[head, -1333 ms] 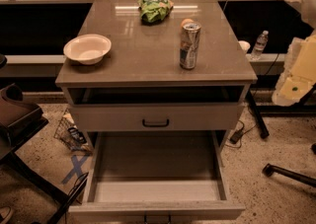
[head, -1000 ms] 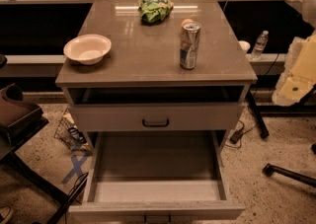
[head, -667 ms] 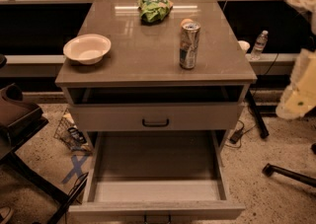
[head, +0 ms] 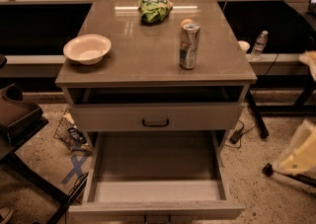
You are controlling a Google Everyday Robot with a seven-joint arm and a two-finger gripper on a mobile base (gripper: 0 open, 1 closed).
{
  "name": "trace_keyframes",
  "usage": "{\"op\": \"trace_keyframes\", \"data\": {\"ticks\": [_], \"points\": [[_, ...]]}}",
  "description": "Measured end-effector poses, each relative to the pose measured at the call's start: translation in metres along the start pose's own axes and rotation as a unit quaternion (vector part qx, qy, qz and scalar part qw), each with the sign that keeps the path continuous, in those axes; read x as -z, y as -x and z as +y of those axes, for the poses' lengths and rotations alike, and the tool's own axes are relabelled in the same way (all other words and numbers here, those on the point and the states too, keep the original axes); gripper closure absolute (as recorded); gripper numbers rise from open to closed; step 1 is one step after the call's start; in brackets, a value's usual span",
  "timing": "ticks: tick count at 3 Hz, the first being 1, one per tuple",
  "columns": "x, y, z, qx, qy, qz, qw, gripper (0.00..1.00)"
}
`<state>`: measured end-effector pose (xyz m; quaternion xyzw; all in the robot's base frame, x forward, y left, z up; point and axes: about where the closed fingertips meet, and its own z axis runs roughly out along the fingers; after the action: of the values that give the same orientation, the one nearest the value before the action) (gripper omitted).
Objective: Close middle drawer
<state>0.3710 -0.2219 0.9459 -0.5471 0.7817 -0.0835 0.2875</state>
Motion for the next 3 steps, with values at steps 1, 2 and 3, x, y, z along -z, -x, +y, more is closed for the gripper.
{"op": "trace_keyframes", "data": {"ticks": [1,2,3], "points": [[-0.045,-0.03,0.036,-0.02,0.008,-0.018,0.9996,0.0],[-0.067,-0.046,0.056,-0.028,0.023,-0.015,0.9992,0.0],[-0.084,-0.044,0.056,-0.032,0.037,-0.018,0.9986,0.0]]}}
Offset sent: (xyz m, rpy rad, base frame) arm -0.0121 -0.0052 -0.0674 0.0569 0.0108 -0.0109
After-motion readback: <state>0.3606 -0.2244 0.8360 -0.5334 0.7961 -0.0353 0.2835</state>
